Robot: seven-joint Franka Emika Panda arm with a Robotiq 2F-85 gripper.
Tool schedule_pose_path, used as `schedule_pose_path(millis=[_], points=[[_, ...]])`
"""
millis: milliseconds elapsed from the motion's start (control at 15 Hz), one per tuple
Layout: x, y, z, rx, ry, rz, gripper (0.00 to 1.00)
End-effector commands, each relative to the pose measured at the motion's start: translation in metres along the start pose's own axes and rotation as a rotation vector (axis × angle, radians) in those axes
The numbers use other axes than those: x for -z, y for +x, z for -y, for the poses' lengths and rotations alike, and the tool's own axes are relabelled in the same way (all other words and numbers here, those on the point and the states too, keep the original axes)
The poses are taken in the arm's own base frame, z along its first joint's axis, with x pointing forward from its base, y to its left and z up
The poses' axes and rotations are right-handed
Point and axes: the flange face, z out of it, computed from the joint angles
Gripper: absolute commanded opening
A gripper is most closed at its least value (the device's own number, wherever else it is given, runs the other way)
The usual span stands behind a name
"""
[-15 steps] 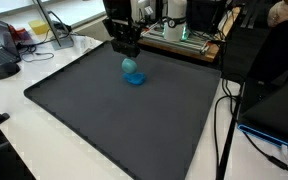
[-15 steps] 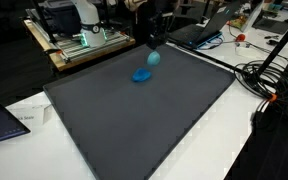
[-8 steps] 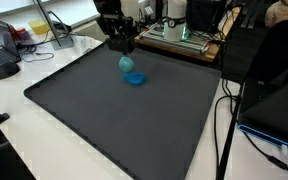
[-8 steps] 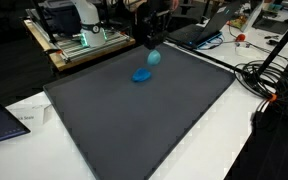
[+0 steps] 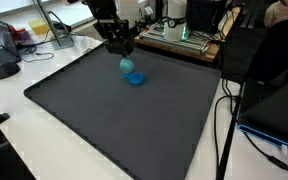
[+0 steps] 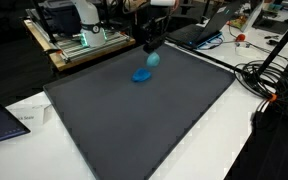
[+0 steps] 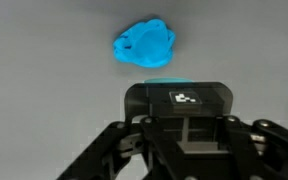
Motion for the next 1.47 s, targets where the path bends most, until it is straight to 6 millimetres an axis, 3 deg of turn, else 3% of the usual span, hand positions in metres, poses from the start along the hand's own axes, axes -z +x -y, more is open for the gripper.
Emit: schedule_pose_path(millis=[0,533,1400], points=[[-0.003,0.011,-0.028,0.039,0.107,0.046,0.21],[-0.022,0.014,-0.101,0.084,0.300,0.058,0.21],[-0.075,0.020,-0.174,0.180,0.569,0.034,0.21]])
